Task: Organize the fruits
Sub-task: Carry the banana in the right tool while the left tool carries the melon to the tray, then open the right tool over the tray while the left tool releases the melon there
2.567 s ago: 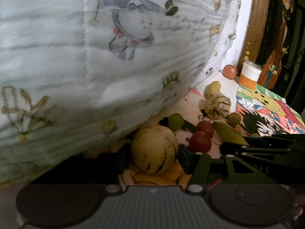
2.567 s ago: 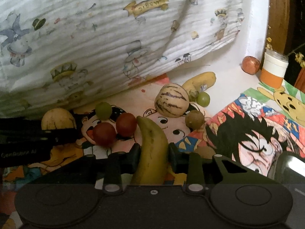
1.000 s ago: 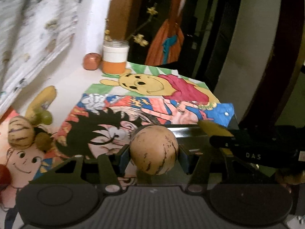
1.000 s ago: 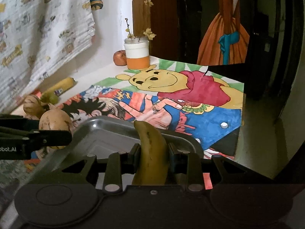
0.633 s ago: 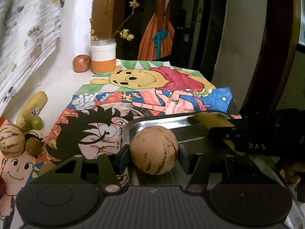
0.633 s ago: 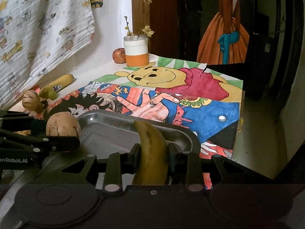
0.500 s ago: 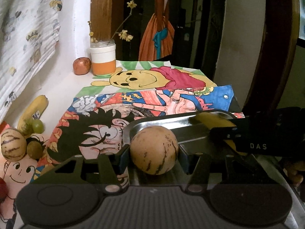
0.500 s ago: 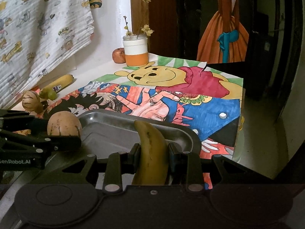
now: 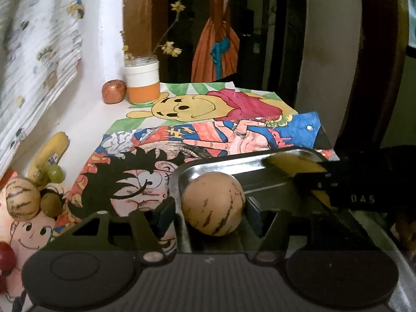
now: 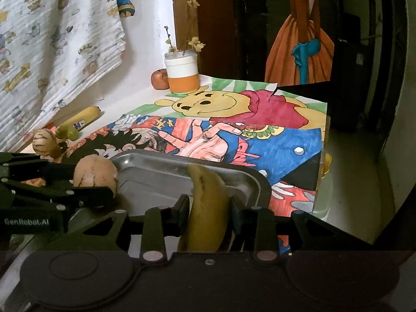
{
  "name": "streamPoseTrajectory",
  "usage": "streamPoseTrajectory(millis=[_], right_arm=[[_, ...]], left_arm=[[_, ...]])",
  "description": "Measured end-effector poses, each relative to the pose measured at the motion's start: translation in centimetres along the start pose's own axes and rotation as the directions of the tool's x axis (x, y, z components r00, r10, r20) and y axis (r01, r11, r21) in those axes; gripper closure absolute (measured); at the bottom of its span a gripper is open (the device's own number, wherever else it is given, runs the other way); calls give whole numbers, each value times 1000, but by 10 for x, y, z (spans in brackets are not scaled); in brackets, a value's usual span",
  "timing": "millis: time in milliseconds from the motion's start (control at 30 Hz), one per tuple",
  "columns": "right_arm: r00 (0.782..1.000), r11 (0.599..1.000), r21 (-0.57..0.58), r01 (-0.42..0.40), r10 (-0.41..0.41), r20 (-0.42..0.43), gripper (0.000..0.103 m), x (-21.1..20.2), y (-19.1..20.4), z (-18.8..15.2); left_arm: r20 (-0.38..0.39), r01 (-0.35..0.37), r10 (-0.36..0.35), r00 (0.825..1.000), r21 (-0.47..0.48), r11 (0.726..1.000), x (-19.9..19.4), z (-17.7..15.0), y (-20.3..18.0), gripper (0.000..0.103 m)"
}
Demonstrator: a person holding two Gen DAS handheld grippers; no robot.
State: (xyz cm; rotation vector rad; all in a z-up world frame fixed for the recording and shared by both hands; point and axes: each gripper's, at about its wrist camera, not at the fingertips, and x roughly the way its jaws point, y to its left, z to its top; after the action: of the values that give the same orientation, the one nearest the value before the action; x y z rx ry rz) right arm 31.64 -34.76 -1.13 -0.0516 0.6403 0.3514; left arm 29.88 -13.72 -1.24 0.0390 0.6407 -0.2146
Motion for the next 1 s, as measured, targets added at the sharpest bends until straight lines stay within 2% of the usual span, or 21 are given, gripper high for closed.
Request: streamPoseTrajectory(millis=[133,267,367,433,733,833,1000], right_arm=[[999,1000,7,24,-24,20,61,-9,3,-1],[997,999,17,51,-52,52,50,-24,6,0],[995,998,25,50,-52,87,39,-41,11,0],[993,999,26,48,-50,108,27,-53,16,-1],[984,999,27,46,-50,172,5,-104,45,-15],[983,998,44,40,-47,179,1,-119,54,-23],[982,997,61,52,-62,176,1,-143,73,-40]], left_arm=[[16,-29,30,999,-54,998,-13,0,4,21],[33,-63,66,997,-84,994,-31,2,5,14],[50,-82,88,995,-117,990,-46,2,7,5],[65,-85,94,993,-141,986,-58,0,9,0],[69,-117,133,989,-196,974,-104,-21,15,0],[62,-131,146,987,-204,970,-121,-32,18,0],[64,-135,149,987,-189,973,-144,-49,20,0]])
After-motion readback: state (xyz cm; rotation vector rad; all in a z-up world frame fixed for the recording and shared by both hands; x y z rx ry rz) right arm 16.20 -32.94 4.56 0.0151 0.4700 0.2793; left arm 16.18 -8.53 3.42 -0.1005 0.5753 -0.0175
